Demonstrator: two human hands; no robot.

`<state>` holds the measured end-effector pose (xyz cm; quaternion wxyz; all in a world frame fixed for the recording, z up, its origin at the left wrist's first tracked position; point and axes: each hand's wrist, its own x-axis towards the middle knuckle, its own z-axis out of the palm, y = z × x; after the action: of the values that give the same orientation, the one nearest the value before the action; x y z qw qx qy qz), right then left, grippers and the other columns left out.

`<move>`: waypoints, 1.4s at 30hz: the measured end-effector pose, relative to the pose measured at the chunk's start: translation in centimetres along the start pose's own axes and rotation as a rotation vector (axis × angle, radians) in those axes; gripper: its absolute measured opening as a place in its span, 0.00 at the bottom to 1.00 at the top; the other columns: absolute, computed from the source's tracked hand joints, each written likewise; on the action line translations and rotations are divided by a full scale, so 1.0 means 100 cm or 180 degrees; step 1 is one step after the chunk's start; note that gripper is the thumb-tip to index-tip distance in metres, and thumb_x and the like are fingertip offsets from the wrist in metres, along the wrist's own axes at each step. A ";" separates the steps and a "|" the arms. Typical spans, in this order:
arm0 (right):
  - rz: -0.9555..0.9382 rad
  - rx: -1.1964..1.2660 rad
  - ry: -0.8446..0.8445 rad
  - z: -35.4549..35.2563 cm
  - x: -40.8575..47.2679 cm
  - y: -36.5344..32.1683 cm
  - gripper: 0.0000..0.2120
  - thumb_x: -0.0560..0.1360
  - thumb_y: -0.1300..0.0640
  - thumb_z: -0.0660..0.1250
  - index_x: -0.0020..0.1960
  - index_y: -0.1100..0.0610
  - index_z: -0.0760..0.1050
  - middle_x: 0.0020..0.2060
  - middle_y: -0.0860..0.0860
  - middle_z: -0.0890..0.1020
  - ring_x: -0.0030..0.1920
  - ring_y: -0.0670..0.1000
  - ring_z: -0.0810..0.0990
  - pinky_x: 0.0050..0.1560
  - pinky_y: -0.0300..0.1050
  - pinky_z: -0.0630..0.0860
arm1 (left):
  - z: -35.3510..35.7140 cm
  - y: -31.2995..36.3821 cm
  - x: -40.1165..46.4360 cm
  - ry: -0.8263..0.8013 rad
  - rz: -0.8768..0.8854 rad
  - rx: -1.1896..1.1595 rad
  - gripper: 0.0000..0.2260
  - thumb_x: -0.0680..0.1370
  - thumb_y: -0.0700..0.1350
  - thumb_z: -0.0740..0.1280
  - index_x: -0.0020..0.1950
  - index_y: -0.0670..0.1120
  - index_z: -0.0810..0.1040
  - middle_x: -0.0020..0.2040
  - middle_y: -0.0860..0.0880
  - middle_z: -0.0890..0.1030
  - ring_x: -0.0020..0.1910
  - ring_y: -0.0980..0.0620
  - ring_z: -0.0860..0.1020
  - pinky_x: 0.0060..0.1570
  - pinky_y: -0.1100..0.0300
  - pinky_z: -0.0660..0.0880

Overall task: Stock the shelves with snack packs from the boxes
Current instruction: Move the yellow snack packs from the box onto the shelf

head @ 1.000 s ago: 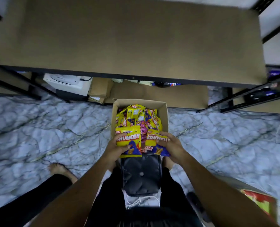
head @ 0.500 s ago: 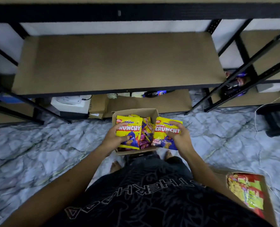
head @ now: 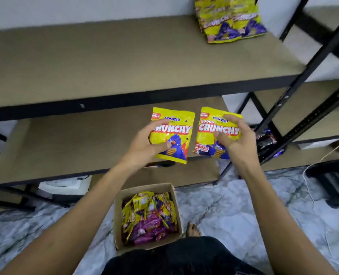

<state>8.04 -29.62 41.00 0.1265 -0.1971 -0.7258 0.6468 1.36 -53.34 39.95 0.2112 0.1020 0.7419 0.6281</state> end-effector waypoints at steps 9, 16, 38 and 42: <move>-0.0727 -0.0366 0.0187 -0.079 0.137 -0.069 0.18 0.74 0.63 0.72 0.62 0.55 0.75 0.53 0.51 0.81 0.44 0.41 0.82 0.41 0.38 0.79 | 0.066 0.126 0.122 0.0574 0.0650 -0.0013 0.24 0.72 0.40 0.75 0.64 0.56 0.74 0.57 0.53 0.81 0.52 0.57 0.82 0.49 0.60 0.80; -0.0732 -0.1109 0.0572 -0.108 0.251 -0.076 0.12 0.70 0.52 0.70 0.53 0.51 0.80 0.44 0.45 0.80 0.48 0.50 0.81 0.51 0.48 0.79 | 0.129 0.153 0.216 0.0614 0.0616 0.0256 0.28 0.73 0.40 0.75 0.70 0.49 0.70 0.59 0.50 0.79 0.51 0.58 0.80 0.43 0.67 0.78; -0.1442 -0.1668 0.1053 -0.136 0.412 -0.120 0.14 0.77 0.51 0.68 0.46 0.61 0.84 0.53 0.55 0.78 0.53 0.53 0.77 0.46 0.42 0.68 | 0.163 0.184 0.355 0.1440 0.0877 0.1921 0.29 0.73 0.59 0.70 0.72 0.54 0.69 0.67 0.47 0.70 0.68 0.46 0.67 0.64 0.48 0.70; -0.1382 -0.2151 0.0640 -0.134 0.429 -0.122 0.19 0.75 0.43 0.66 0.45 0.58 0.84 0.49 0.53 0.82 0.50 0.54 0.79 0.46 0.47 0.74 | 0.157 0.195 0.369 0.1514 0.0771 0.2401 0.27 0.74 0.61 0.67 0.72 0.55 0.69 0.68 0.48 0.71 0.69 0.46 0.66 0.65 0.51 0.66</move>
<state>-25.80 0.51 51.76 0.2584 -0.1320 -0.9061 0.3079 -26.75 -20.26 50.21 -0.0917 0.1108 0.9292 0.3404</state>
